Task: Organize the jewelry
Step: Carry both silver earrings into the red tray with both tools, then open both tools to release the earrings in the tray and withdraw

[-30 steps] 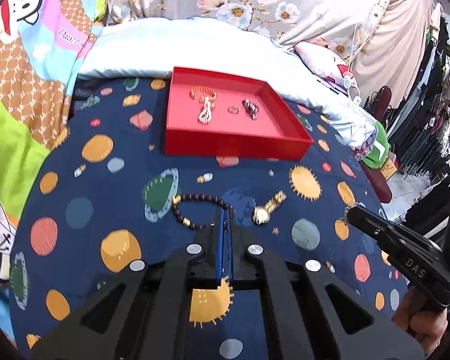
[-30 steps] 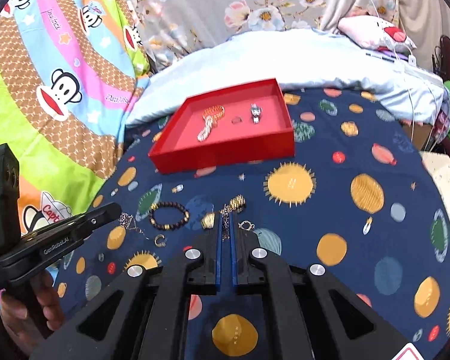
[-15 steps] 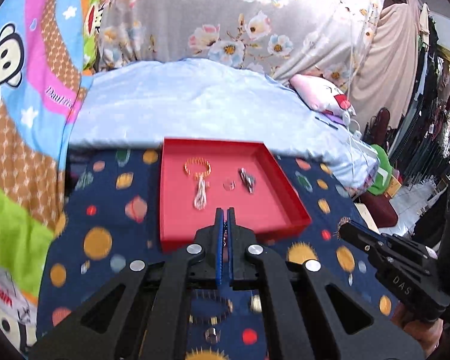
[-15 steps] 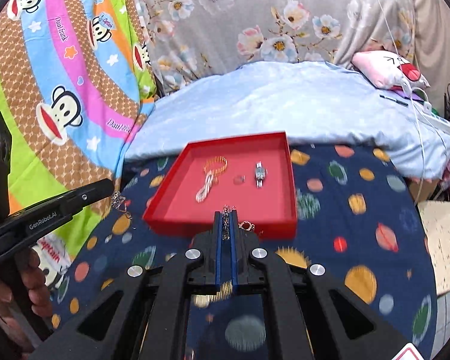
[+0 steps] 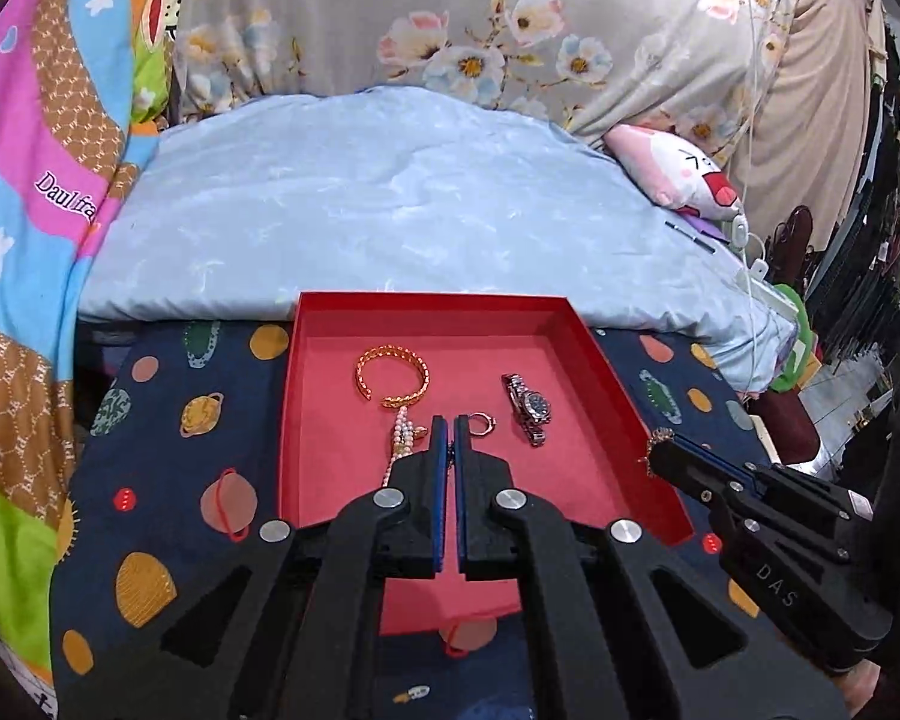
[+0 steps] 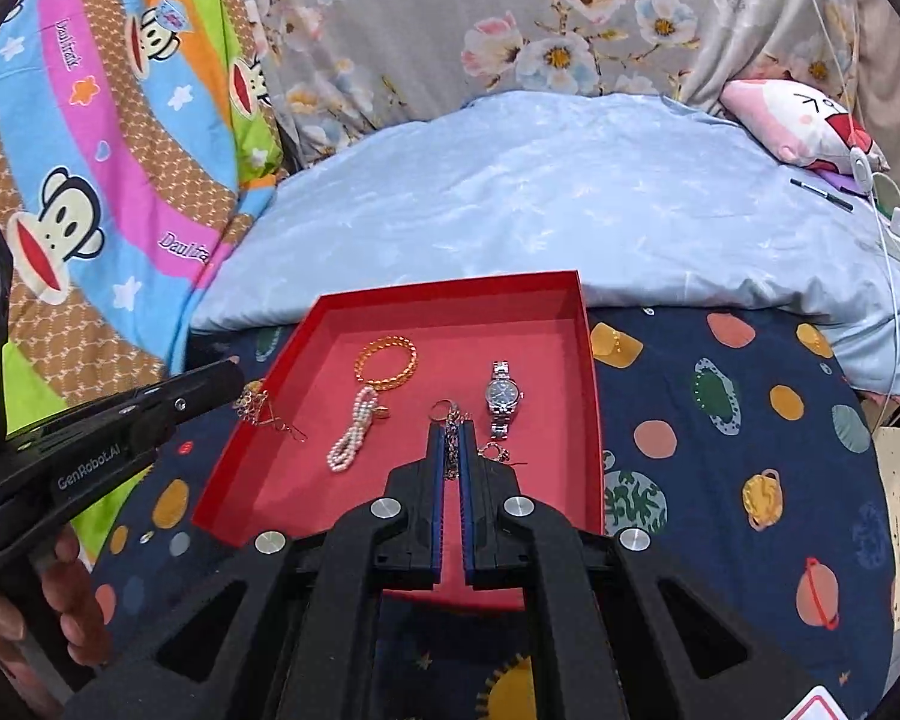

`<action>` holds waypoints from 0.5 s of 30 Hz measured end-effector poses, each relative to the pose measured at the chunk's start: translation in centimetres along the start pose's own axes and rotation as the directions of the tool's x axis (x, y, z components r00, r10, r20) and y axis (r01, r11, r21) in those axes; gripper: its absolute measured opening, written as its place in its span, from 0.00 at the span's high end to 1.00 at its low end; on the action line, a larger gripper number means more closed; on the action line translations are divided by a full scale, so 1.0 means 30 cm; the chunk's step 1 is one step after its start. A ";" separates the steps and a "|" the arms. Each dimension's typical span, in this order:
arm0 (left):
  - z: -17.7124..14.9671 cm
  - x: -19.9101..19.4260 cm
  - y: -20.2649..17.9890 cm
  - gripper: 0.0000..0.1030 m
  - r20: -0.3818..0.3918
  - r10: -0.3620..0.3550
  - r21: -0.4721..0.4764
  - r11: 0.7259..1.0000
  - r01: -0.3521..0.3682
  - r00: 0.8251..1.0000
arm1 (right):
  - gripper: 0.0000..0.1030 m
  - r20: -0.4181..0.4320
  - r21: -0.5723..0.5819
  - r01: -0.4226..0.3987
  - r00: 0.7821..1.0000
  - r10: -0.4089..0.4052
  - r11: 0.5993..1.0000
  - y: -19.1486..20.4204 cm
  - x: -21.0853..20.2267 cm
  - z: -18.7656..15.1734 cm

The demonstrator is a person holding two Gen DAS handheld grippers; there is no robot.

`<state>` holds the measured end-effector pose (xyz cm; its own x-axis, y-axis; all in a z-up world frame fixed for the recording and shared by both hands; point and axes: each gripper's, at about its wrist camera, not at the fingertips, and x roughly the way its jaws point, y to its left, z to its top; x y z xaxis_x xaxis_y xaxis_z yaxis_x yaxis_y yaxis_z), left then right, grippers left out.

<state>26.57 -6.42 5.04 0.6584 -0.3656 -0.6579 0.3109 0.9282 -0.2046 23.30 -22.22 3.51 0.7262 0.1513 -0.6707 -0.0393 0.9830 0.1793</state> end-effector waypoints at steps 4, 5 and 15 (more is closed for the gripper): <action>-0.011 0.068 0.004 0.99 -0.022 0.011 0.003 1.000 -0.011 1.000 | 0.96 -0.023 0.005 0.004 1.000 -0.004 1.000 -0.015 0.067 -0.002; -0.014 0.084 0.007 0.99 -0.030 0.012 0.001 1.000 -0.012 0.999 | 0.96 -0.031 0.003 0.005 1.000 -0.005 1.000 -0.017 0.085 -0.005; -0.038 0.176 0.020 0.99 -0.068 0.041 0.006 0.999 -0.041 0.997 | 0.93 -0.042 -0.038 0.027 0.999 -0.028 0.999 -0.006 0.161 -0.016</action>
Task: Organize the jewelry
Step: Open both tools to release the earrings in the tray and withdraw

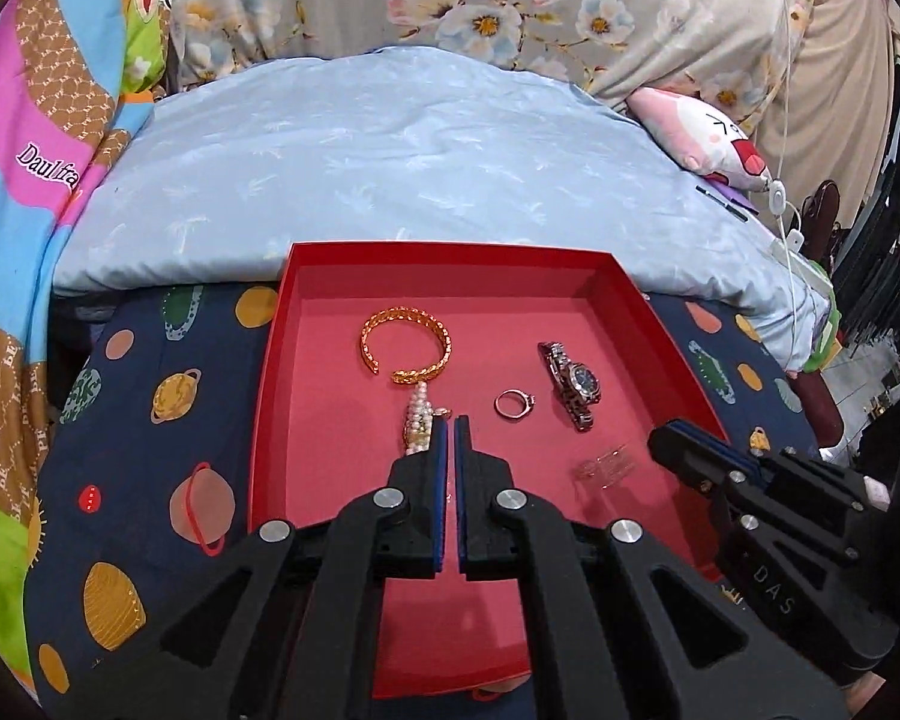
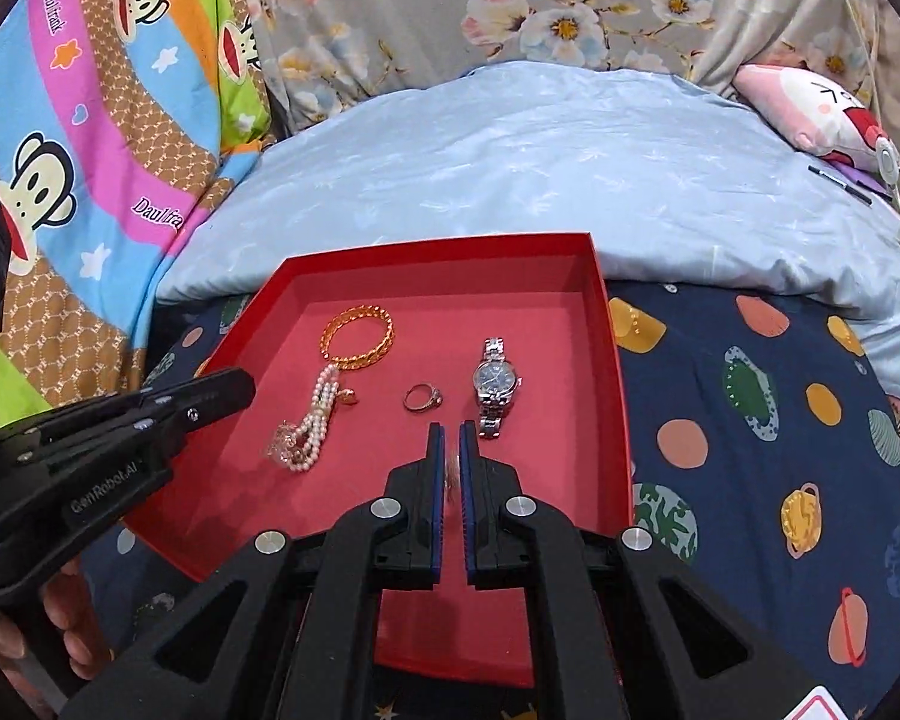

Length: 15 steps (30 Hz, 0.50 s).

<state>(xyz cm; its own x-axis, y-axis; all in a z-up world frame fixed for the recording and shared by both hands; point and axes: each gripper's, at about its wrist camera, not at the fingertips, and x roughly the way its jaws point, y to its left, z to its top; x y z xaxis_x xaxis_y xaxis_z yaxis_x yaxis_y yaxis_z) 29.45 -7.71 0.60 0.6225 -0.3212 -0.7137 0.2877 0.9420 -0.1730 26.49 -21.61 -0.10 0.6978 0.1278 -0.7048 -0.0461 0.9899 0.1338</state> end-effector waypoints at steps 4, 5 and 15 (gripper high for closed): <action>-0.002 -0.005 0.000 0.75 0.013 0.022 -0.011 1.000 -0.021 1.000 | 0.77 0.024 -0.005 0.012 1.000 -0.012 1.000 0.001 -0.027 -0.001; -0.002 -0.016 0.003 0.67 0.016 0.026 -0.020 0.999 -0.026 1.000 | 0.75 0.032 -0.012 0.018 0.999 -0.018 1.000 0.003 -0.040 0.000; -0.061 -0.267 0.076 0.36 0.076 0.105 -0.052 0.993 -0.101 0.992 | 0.54 0.094 0.009 0.042 0.995 -0.042 0.999 0.009 -0.321 -0.104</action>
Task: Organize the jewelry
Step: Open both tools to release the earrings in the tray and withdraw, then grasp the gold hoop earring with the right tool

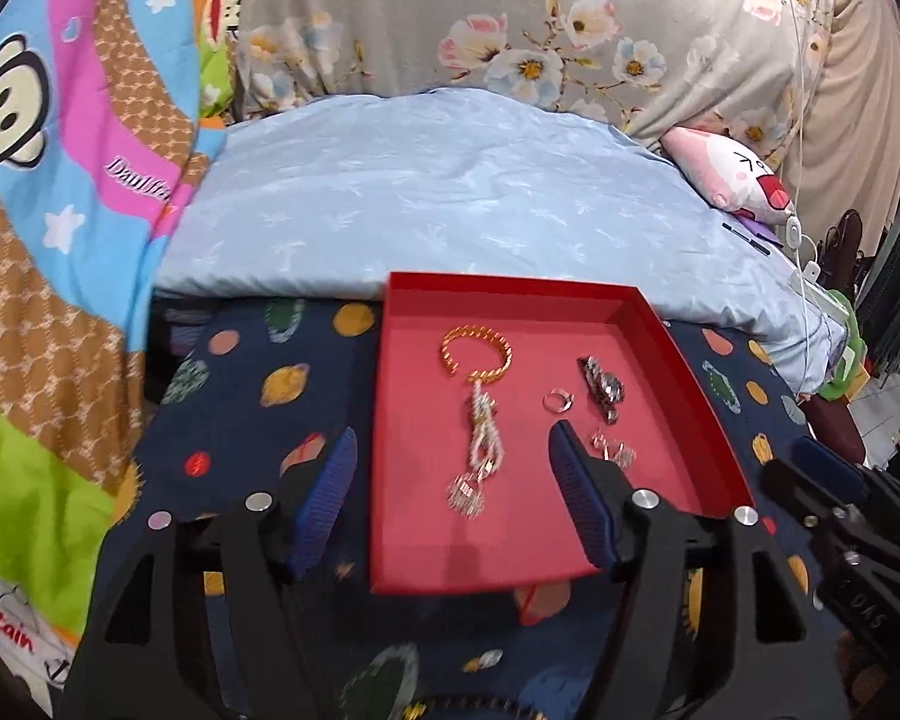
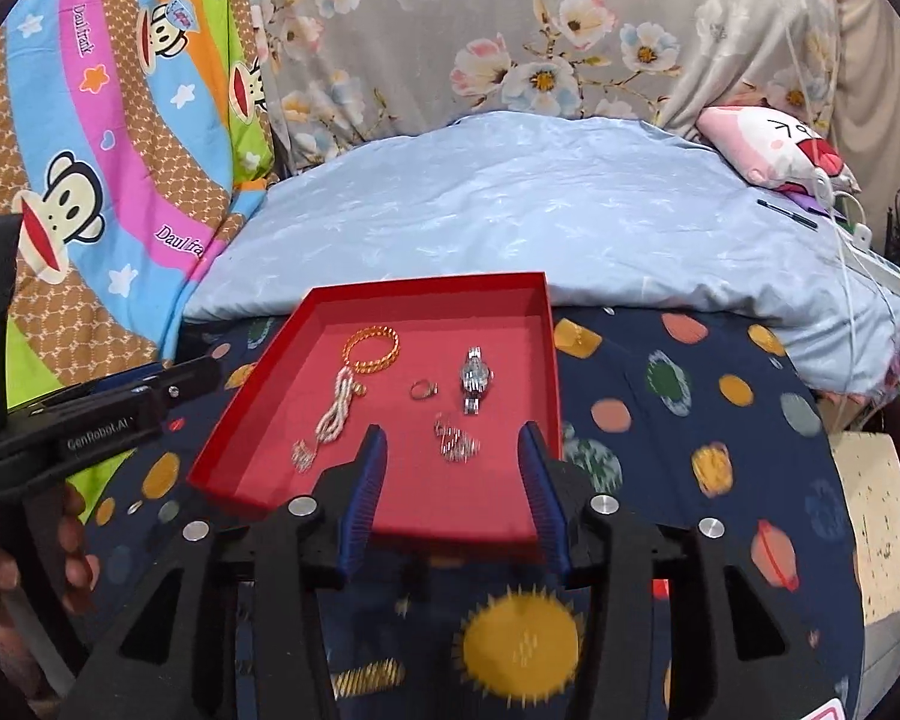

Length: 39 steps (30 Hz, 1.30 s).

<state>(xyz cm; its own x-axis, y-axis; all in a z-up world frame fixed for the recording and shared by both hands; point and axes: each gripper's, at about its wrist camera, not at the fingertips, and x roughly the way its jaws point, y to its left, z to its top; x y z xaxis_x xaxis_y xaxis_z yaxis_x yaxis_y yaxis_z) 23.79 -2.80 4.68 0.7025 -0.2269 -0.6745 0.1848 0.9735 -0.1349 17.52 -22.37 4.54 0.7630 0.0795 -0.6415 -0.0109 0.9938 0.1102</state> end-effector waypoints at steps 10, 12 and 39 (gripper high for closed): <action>-0.286 -0.163 0.133 0.36 -0.104 0.025 -0.039 0.999 -0.029 0.994 | 0.54 -0.090 0.019 0.046 0.995 -0.044 0.999 0.027 -0.208 -0.307; -0.350 -0.186 0.138 0.36 -0.127 0.030 -0.034 0.999 -0.035 0.991 | 0.54 -0.121 0.021 0.040 0.992 -0.037 0.999 0.040 -0.224 -0.366; -0.628 -0.258 0.120 0.37 -0.239 0.005 -0.034 0.999 -0.013 0.971 | 0.57 -0.261 0.016 -0.053 0.964 0.056 0.998 0.263 -0.143 -0.589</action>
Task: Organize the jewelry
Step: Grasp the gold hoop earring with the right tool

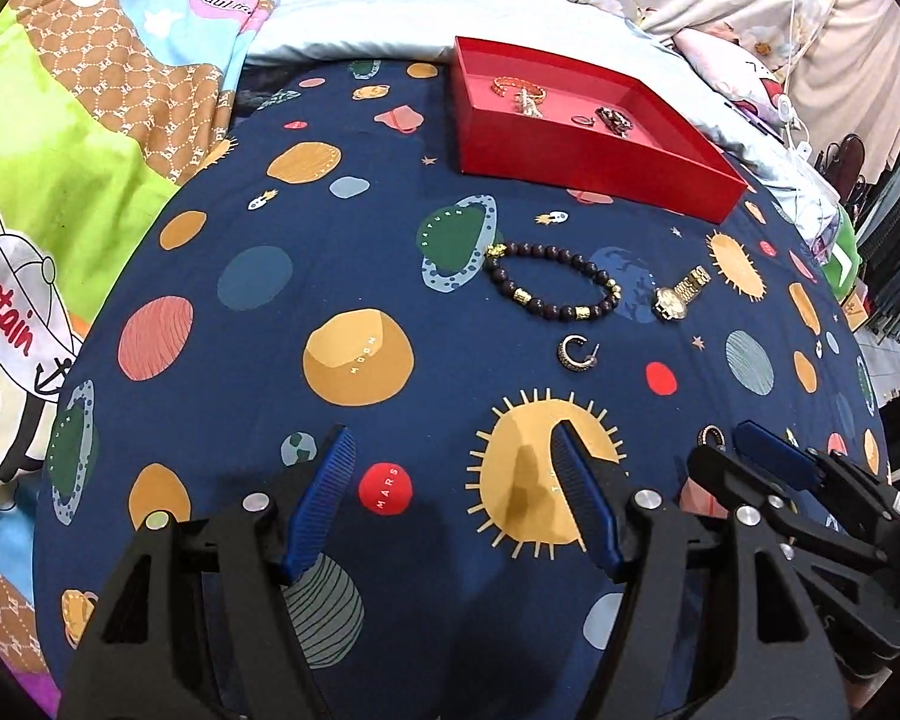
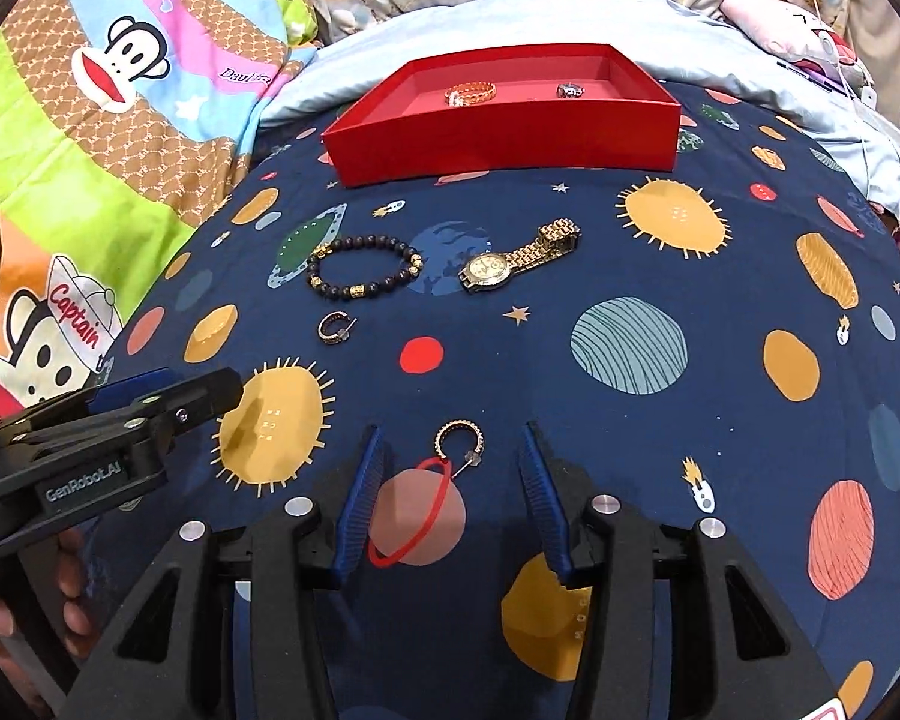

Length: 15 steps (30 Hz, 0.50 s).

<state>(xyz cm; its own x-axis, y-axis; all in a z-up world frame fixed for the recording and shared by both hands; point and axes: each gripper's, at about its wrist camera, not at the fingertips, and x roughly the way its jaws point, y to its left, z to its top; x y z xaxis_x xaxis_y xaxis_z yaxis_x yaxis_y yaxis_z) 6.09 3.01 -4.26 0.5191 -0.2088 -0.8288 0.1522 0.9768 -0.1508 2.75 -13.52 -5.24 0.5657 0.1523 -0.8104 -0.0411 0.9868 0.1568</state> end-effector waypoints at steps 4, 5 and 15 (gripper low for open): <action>-0.003 0.001 -0.007 0.37 -0.002 -0.005 0.006 1.000 0.005 1.000 | 0.66 0.006 -0.020 0.029 1.000 -0.029 0.999 0.008 0.005 -0.001; -0.003 0.002 -0.008 0.37 -0.002 -0.005 0.006 1.000 0.005 1.000 | 0.69 0.007 -0.031 0.040 0.999 -0.039 0.999 0.011 0.006 -0.003; -0.003 0.009 -0.026 0.37 -0.005 -0.003 0.010 1.000 0.003 1.000 | 0.85 0.021 -0.075 0.098 0.995 -0.097 0.992 0.013 -0.002 -0.020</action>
<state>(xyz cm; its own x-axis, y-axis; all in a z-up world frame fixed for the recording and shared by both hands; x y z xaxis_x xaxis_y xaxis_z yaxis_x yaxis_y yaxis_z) 6.04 2.19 -4.40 0.5143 -0.2119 -0.8310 0.1626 0.9755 -0.1481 2.21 -13.12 -5.46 0.5846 0.0551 -0.8095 -0.0475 0.9983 0.0336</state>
